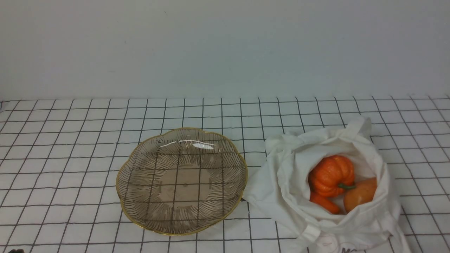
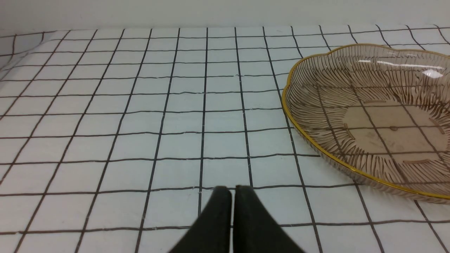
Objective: Take vegetables from bag on white checkered tablecloth place on plate.
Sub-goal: 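Reach into the cloth bag toward the pumpkin with the right gripper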
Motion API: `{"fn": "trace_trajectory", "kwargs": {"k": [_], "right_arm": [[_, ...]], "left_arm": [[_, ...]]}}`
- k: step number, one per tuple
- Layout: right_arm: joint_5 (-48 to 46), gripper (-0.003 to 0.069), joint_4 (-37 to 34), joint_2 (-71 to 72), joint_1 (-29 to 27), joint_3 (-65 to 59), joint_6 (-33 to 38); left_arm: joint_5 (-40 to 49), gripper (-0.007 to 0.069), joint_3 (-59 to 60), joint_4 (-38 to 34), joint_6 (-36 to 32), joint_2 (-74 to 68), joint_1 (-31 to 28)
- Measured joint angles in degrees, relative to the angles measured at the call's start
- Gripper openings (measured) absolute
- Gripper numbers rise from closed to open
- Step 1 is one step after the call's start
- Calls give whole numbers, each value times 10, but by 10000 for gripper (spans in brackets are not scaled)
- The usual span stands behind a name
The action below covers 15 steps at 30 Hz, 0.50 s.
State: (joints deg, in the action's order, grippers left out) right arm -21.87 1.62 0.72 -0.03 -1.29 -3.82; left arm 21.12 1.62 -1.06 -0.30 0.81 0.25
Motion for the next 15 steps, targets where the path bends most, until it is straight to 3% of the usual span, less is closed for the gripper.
{"fn": "trace_trajectory", "kwargs": {"k": [4,9,15], "right_arm": [[21,-15,-33,0,0,-2,-18],[163,-15,-198,0,0,-4,-90],[235,-15,-274,0,0,-4,-90]], "left_arm": [[0,-8,0,0,0,0,0],[0,-8,0,0,0,0,0],[0,-8,0,0,0,0,0]]}}
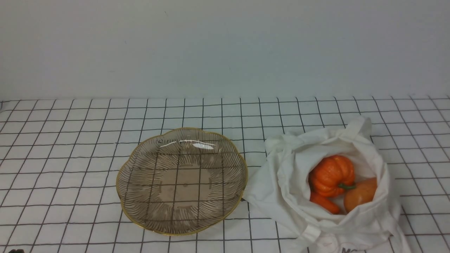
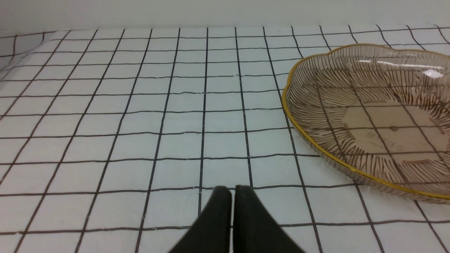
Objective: Take vegetables from bag on white checkered tablecloth place on plate.
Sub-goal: 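Reach into the cloth bag toward the pumpkin with the right gripper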
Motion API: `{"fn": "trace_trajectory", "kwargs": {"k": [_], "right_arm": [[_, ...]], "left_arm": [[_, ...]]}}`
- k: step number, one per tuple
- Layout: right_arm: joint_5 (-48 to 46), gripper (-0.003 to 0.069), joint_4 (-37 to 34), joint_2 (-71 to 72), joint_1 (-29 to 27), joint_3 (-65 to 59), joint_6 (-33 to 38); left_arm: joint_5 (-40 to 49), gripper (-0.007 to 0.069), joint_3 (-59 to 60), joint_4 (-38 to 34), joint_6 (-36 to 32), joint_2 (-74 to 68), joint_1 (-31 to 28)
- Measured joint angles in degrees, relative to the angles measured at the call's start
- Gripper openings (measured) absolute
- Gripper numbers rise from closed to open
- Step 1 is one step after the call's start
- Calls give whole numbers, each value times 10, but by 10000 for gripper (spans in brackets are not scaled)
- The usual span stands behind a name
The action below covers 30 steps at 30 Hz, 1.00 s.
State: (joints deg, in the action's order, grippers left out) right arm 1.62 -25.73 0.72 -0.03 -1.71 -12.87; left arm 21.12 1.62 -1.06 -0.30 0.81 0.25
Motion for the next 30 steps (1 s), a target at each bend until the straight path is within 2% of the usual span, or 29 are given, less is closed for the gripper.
{"fn": "trace_trajectory", "kwargs": {"k": [4,6,11,12,14,15,18,19,25,28,29,30], "right_arm": [[13,-15,-29,0,1,1,-23],[-16,-15,-36,0,9,24,-47],[-188,-15,33,-74,34,213,-15],[-198,-15,36,-88,34,221,-12],[-351,-15,69,-211,35,319,34],[-351,-15,70,-221,35,325,34],[-477,-15,78,-365,35,393,103],[-532,-15,73,-445,35,422,157],[-565,-12,43,-625,59,485,270],[-557,-11,48,-690,96,515,284],[-547,-11,66,-739,126,540,271],[-547,-11,66,-743,129,540,271]], "left_arm": [[0,-8,0,0,0,0,0],[0,-8,0,0,0,0,0],[0,-8,0,0,0,0,0],[0,-8,0,0,0,0,0],[0,-8,0,0,0,0,0],[0,-8,0,0,0,0,0],[0,-8,0,0,0,0,0],[0,-8,0,0,0,0,0],[0,-8,0,0,0,0,0],[0,-8,0,0,0,0,0],[0,-8,0,0,0,0,0],[0,-8,0,0,0,0,0]]}}
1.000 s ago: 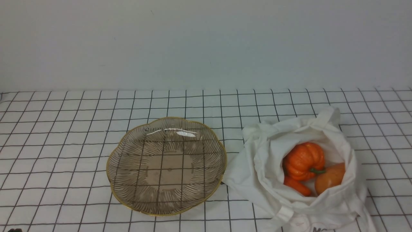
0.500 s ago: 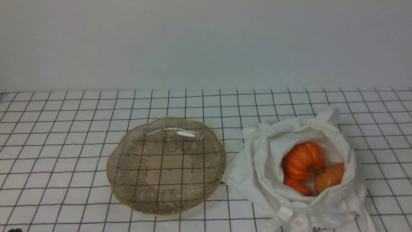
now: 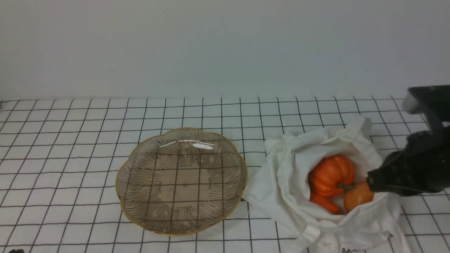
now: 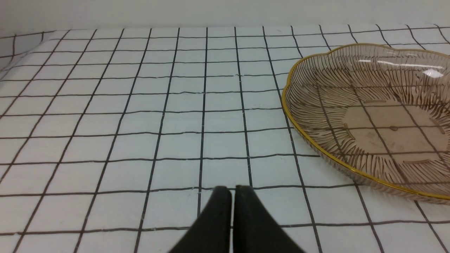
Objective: Take vegetables from bag on white checkered tablecloth place on plate.
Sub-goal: 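Reach into the cloth bag toward the pumpkin with the right gripper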
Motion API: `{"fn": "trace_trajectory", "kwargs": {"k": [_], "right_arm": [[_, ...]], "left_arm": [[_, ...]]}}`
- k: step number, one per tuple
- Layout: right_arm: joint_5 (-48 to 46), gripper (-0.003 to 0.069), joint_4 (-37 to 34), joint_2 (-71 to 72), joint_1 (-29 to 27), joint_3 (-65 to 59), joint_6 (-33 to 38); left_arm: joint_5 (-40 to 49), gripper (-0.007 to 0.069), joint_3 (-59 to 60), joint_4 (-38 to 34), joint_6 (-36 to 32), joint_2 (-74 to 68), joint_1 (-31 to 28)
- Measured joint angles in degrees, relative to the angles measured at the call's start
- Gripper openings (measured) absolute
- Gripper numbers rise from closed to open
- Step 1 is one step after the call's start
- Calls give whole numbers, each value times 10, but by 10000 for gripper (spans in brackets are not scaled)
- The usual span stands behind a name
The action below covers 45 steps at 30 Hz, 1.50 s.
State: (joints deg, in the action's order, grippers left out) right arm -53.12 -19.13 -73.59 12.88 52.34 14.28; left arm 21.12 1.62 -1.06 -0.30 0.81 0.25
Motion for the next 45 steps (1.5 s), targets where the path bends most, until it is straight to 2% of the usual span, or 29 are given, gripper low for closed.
{"fn": "trace_trajectory", "kwargs": {"k": [5,8,12,13,15,17,19,23,27,45], "right_arm": [[14,1,80,-85,37,64,-97],[26,43,123,-126,43,90,-150],[42,130,146,-164,43,110,-164],[45,198,146,-181,43,116,-167],[50,281,146,-198,43,120,-178],[57,396,147,-216,43,124,-199],[60,540,158,-236,43,126,-228],[61,664,185,-256,43,127,-267],[73,689,191,-259,43,129,-288],[111,691,184,-291,44,135,-285]], "left_arm": [[0,-8,0,0,0,0,0],[0,-8,0,0,0,0,0],[0,-8,0,0,0,0,0],[0,-8,0,0,0,0,0],[0,-8,0,0,0,0,0],[0,-8,0,0,0,0,0],[0,-8,0,0,0,0,0],[0,-8,0,0,0,0,0],[0,-8,0,0,0,0,0],[0,-8,0,0,0,0,0]]}}
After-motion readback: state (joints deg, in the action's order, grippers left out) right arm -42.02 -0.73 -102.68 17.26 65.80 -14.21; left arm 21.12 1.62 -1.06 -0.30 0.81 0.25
